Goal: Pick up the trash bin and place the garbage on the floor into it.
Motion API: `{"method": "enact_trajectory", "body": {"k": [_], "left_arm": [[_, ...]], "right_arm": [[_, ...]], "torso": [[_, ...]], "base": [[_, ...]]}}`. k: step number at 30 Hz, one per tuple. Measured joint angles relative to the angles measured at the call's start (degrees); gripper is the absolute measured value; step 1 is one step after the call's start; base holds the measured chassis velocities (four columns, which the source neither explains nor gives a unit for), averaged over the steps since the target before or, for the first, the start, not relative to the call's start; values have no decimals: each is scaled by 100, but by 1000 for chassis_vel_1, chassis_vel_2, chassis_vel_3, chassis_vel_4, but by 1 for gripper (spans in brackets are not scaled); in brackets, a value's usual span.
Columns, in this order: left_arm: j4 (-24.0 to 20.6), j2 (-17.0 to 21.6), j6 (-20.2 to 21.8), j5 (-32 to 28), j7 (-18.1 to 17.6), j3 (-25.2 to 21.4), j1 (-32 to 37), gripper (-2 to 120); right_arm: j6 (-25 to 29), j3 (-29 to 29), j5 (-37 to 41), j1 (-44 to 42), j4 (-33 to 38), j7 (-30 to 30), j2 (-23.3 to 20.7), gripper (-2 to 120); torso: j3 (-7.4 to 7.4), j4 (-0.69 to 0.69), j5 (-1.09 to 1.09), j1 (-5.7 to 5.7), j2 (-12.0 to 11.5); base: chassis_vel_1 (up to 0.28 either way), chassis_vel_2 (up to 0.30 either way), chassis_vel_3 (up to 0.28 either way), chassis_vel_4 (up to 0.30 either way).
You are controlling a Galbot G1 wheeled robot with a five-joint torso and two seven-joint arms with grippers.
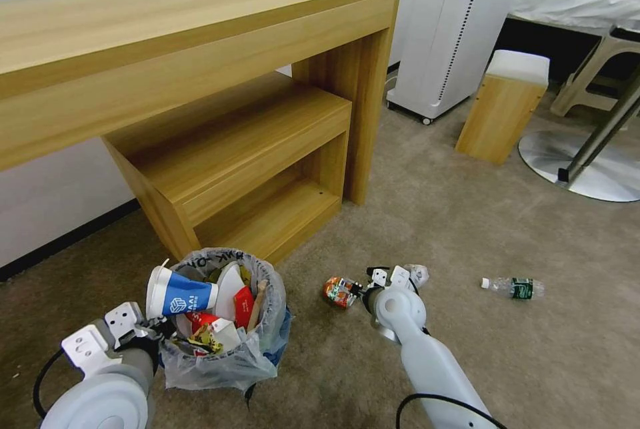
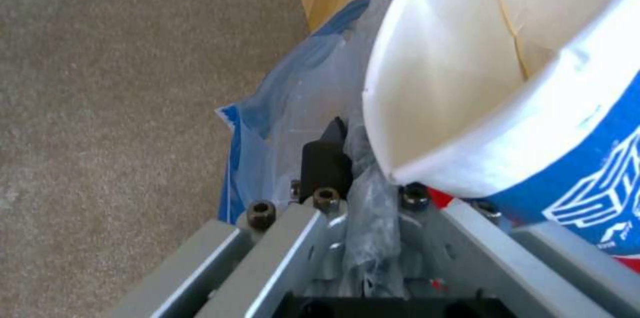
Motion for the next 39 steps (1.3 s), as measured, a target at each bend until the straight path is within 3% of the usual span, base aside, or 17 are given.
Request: {"method": "enact_trajectory", "body": {"k": [9,14,18,32,39], "left_arm": [[-33,-13,-8,9,3,23,14,0],[-51,-16,-8,34,4,37,22,0],[-62,-30,-9,49,4,56,22,0],[-69,-37,-11,54,3,52,42,0],[-69,-37,-13,53,3,67,41,0]], "right_arm": [[16,140,-210,204,-544,-502,130,96],[20,183,-288,281,-757,-628,261,75],[28,197,-413,308,-918,-734,332,65],[166,277,-818,450,-1463,-1005,551,61],[233,334,-981,492,-1646,-1119,555,32]], "torso": [[0,0,1,0,0],[0,0,1,0,0],[0,0,0,0,0],[0,0,1,0,0],[-1,0,0,0,0]], "base": [[0,0,0,0],[0,0,0,0],[0,0,0,0],[0,0,0,0],[0,0,0,0]]}}
